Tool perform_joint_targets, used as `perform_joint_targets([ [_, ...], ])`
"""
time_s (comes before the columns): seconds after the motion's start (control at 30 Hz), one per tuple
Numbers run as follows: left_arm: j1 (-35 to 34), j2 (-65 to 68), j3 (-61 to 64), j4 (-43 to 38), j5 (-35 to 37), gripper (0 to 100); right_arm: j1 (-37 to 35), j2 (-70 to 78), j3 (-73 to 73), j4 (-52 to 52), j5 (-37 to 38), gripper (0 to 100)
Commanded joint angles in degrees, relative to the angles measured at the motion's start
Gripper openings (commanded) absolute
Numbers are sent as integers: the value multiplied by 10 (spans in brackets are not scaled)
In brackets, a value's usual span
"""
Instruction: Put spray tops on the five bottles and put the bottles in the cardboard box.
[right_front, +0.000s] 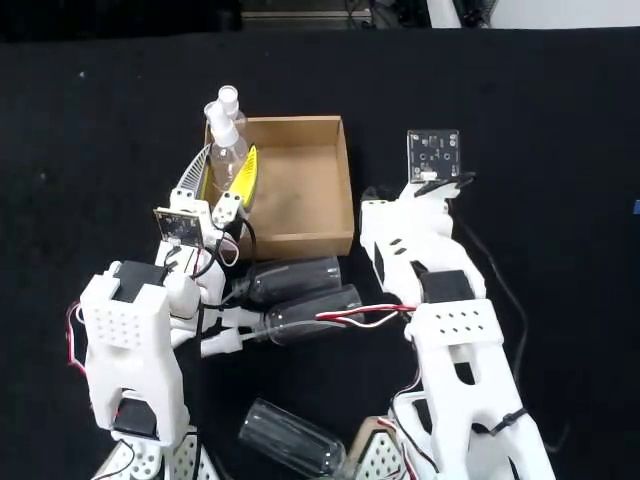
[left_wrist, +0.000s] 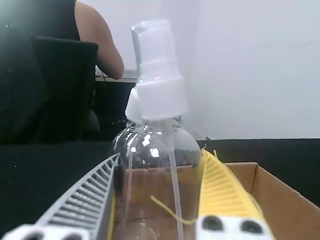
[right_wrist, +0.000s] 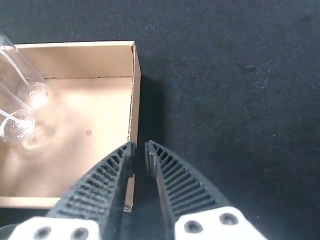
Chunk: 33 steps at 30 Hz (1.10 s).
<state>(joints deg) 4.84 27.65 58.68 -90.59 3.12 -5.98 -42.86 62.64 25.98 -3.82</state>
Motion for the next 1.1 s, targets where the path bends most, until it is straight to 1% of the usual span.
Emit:
perform_joint_targets([
  [0.0, -6, -4, -20, -13, -3, 88, -17, -16, -5, -17, 4, 15],
  [0.63, -7, -10, -18, -11, -5, 88, -16, -16, -5, -17, 4, 15],
  [0.77, -7, -10, -23, 42, -4, 88, -16, -16, -5, -17, 4, 15],
  [1.07, -7, -10, -29, 45, -7, 88, -15, -16, -5, -17, 4, 15],
])
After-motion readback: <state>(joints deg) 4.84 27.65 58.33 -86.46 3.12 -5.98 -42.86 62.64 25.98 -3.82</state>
